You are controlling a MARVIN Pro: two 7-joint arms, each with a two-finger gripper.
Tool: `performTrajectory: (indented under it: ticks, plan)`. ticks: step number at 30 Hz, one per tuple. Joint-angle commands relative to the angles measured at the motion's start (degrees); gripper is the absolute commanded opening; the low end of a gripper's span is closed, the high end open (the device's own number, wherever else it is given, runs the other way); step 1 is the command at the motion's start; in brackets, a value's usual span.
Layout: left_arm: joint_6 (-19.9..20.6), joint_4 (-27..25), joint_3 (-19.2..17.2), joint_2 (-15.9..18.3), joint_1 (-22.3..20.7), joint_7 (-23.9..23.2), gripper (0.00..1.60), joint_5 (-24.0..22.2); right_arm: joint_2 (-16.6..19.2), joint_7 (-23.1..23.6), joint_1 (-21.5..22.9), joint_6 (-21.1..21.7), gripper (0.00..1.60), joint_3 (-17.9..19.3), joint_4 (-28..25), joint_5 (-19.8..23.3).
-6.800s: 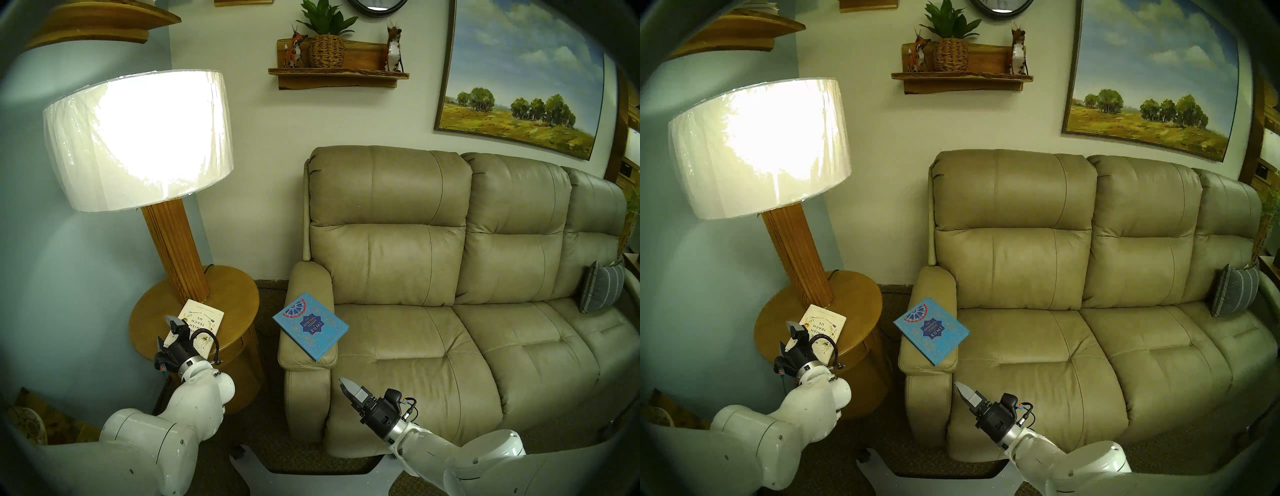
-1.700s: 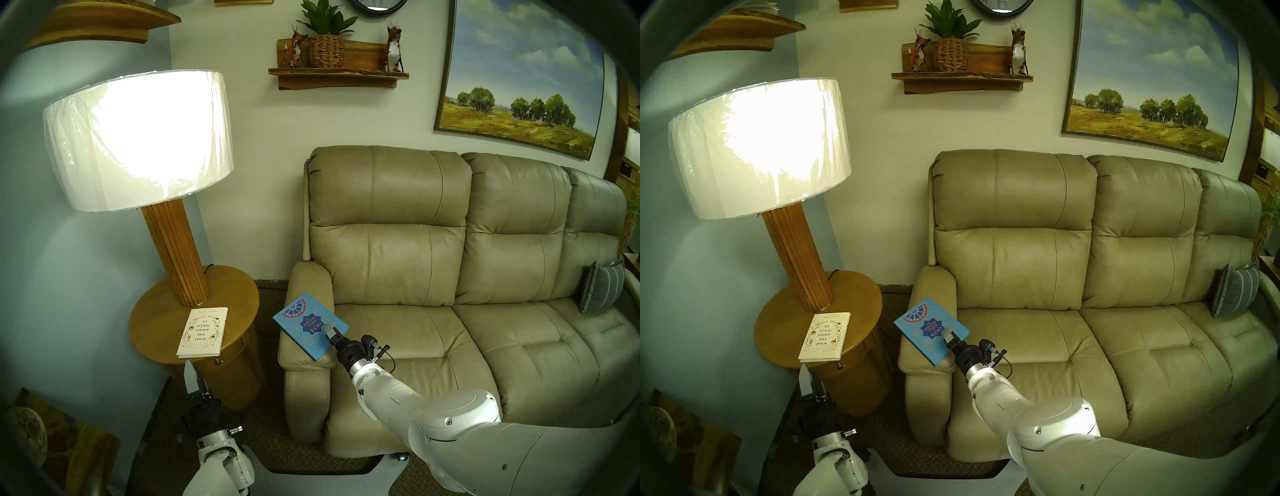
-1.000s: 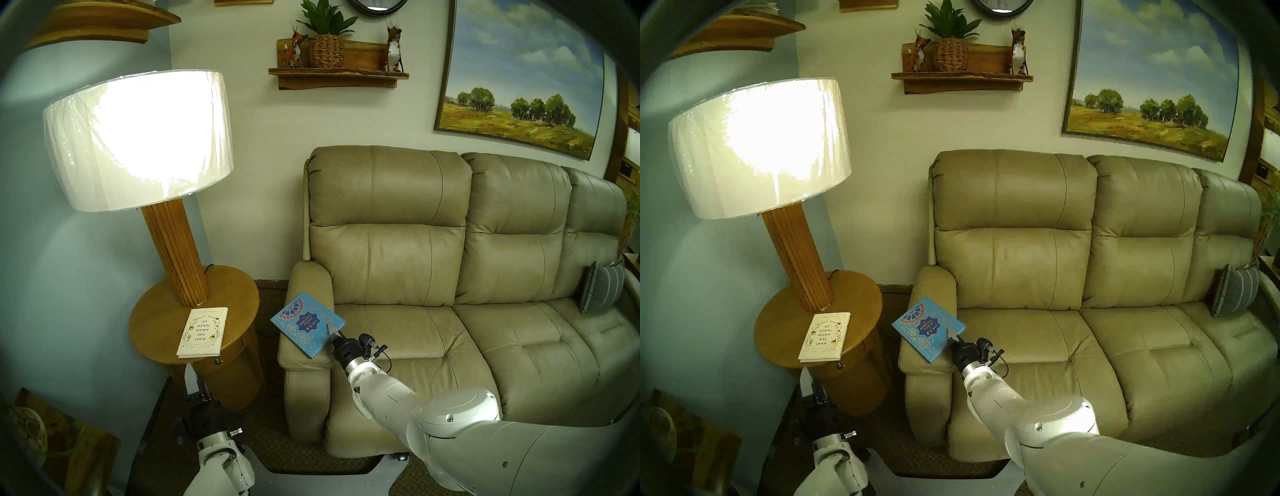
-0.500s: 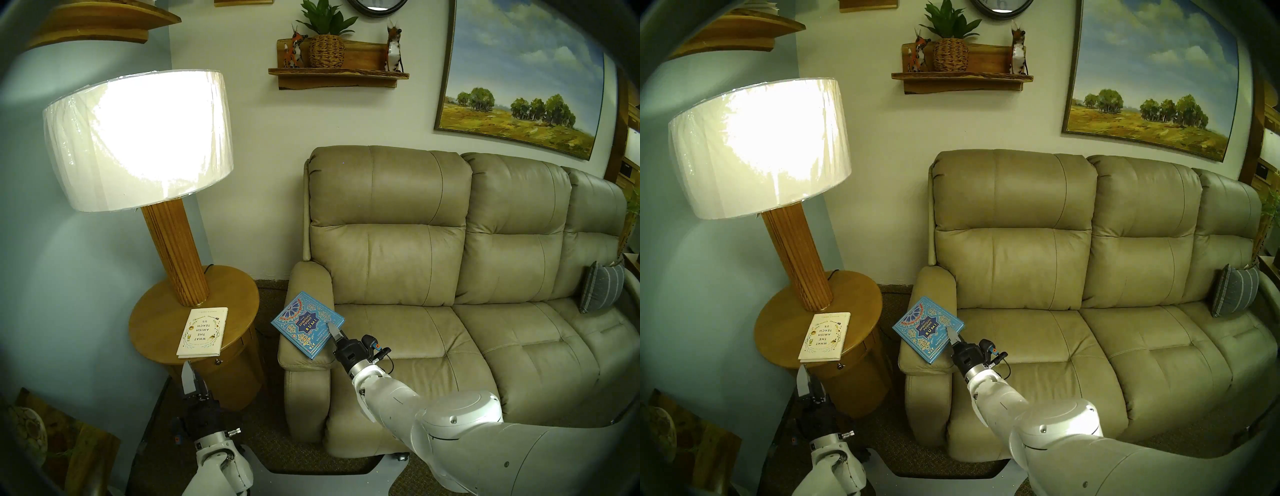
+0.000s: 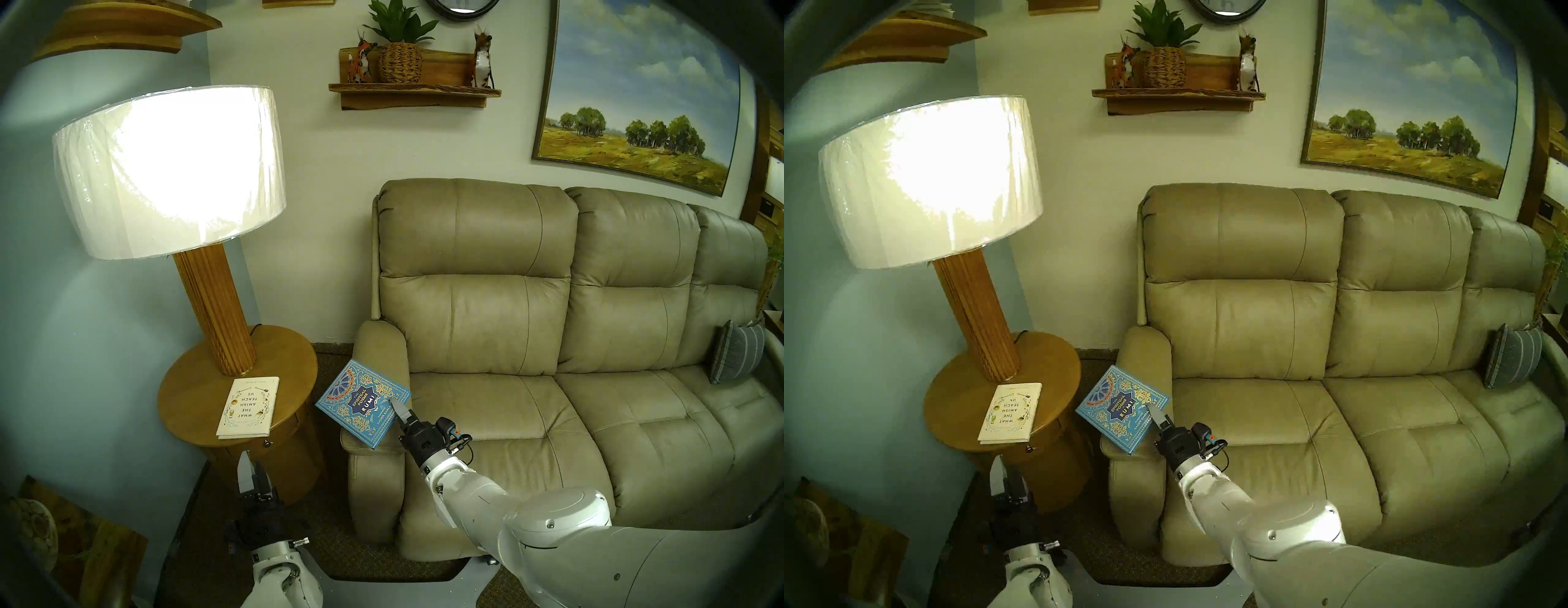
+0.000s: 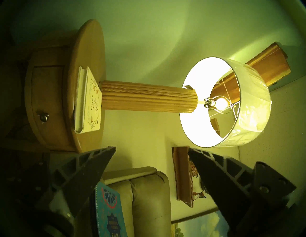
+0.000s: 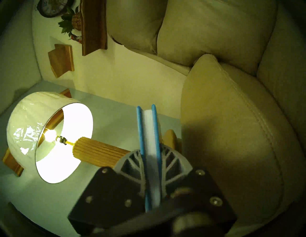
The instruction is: Move books from sofa to side table
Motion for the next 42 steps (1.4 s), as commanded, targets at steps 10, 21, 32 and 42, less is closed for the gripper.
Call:
performTrajectory:
  ticks: [10,21,32,42]
  plan:
    - [2.30,-0.89,3.37,1.30,-0.18,1.79,1.60,-1.00,-2.05,6.57,0.76,10.75,0.00,-0.03,0.20,5.44]
    - [1.88,1.86,4.54,1.33,-6.05,5.02,1.60,-0.41,-1.82,12.05,-1.82,13.36,0.00,-1.61,0.24,3.09]
    - [1.73,6.21,5.64,0.94,-10.99,6.45,1.60,0.29,-2.33,14.81,-2.86,13.96,0.00,-4.20,0.24,-0.27]
    - [0.21,12.35,4.36,0.15,-15.36,5.58,1.60,-0.16,-2.25,16.49,-3.62,13.81,0.00,-6.06,0.25,-3.09]
